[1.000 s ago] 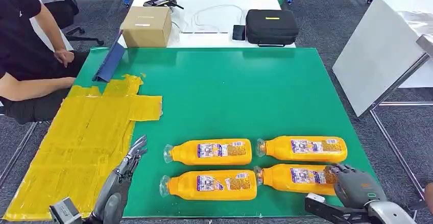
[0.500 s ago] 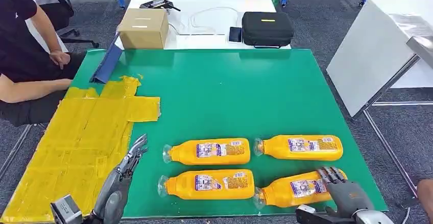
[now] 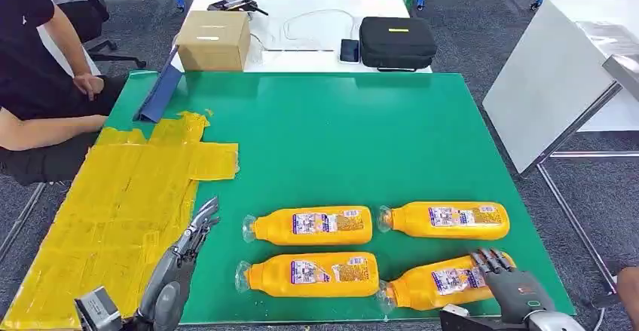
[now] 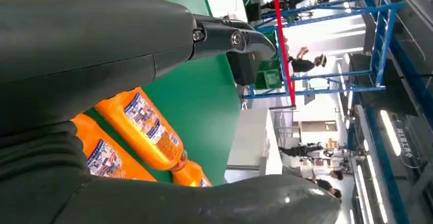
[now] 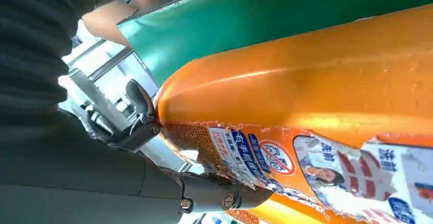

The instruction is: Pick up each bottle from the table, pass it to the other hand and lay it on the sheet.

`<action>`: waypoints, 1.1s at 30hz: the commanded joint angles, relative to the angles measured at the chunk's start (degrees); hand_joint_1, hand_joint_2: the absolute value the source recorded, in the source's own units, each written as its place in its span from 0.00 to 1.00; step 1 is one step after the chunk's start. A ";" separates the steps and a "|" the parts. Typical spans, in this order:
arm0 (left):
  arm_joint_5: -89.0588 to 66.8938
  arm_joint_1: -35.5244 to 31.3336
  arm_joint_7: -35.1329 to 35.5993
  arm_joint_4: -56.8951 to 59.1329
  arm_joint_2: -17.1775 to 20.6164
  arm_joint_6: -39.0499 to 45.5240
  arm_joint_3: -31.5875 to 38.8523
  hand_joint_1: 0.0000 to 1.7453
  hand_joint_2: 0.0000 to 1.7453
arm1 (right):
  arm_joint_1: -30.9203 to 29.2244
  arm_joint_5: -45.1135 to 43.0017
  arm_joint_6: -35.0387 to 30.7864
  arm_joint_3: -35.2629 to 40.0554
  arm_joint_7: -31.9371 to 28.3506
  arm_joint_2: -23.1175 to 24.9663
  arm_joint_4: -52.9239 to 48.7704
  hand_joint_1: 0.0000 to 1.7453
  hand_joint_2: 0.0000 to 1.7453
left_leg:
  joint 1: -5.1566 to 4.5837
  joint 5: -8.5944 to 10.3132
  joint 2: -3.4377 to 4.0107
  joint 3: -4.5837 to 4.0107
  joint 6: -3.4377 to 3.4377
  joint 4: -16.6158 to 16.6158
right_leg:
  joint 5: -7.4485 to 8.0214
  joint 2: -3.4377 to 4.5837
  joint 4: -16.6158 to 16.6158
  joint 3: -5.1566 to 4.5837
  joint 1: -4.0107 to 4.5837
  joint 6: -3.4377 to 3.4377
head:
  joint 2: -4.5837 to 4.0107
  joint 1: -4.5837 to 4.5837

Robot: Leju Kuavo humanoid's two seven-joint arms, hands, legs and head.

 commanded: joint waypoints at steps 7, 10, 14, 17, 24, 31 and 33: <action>0.66 -2.81 -0.39 4.81 1.45 -0.62 -1.81 0.00 0.00 | 6.48 -10.85 -2.87 16.30 2.31 -6.80 6.83 1.00 1.00 | 0.03 0.51 -0.95 -0.78 0.03 -0.05 | 0.27 -0.96 -0.27 -0.38 -0.01 -0.02 | 0.00 0.00; 0.73 -2.95 -0.37 4.67 1.41 -0.63 -1.83 0.00 0.00 | 5.98 -10.86 -2.64 17.30 2.45 -6.93 7.19 1.00 1.00 | 0.09 0.37 -0.97 -0.51 0.11 -0.03 | 0.13 -0.91 -0.37 -0.02 0.03 0.01 | 0.00 0.00; 0.87 -3.29 -0.15 4.67 1.36 -0.71 -1.93 0.00 0.00 | 4.82 -11.05 -3.05 20.51 3.82 -7.13 8.12 1.00 1.00 | 0.06 0.48 -1.21 -0.78 0.14 -0.06 | 0.18 -1.14 -0.48 -0.21 -0.02 0.06 | 0.00 0.02; 1.02 -3.49 -0.03 4.80 1.34 -0.77 -2.02 0.00 0.00 | 3.54 -11.34 -3.35 23.34 4.67 -7.41 8.88 1.00 1.00 | 0.17 0.15 -0.97 -0.13 0.22 0.01 | 0.02 -0.92 -0.62 0.48 0.09 0.09 | 0.00 0.02; 1.03 -3.55 -0.03 4.77 1.32 -0.79 -2.03 0.00 0.00 | 3.79 -11.31 -3.31 23.75 4.65 -7.31 8.96 1.00 1.00 | 0.26 -0.21 -0.81 0.42 0.19 0.09 | -0.15 -0.81 -0.75 1.02 0.15 0.04 | 0.00 0.00; 1.57 -4.17 0.45 4.99 1.39 -1.10 -2.48 0.00 0.00 | 0.48 -14.39 -5.29 30.66 7.21 -7.56 11.77 1.00 1.00 | 0.33 -0.19 -0.96 0.21 0.18 0.05 | -0.07 -1.02 -0.91 0.91 0.22 0.08 | 0.00 0.02; 1.71 -4.29 0.49 5.07 1.44 -1.06 -2.57 0.00 0.00 | -0.43 -15.89 -6.39 32.69 8.02 -8.29 12.07 1.00 1.00 | 0.45 -0.23 -1.00 0.07 0.18 0.13 | -0.08 -1.09 -0.99 0.85 0.31 0.06 | 0.00 0.00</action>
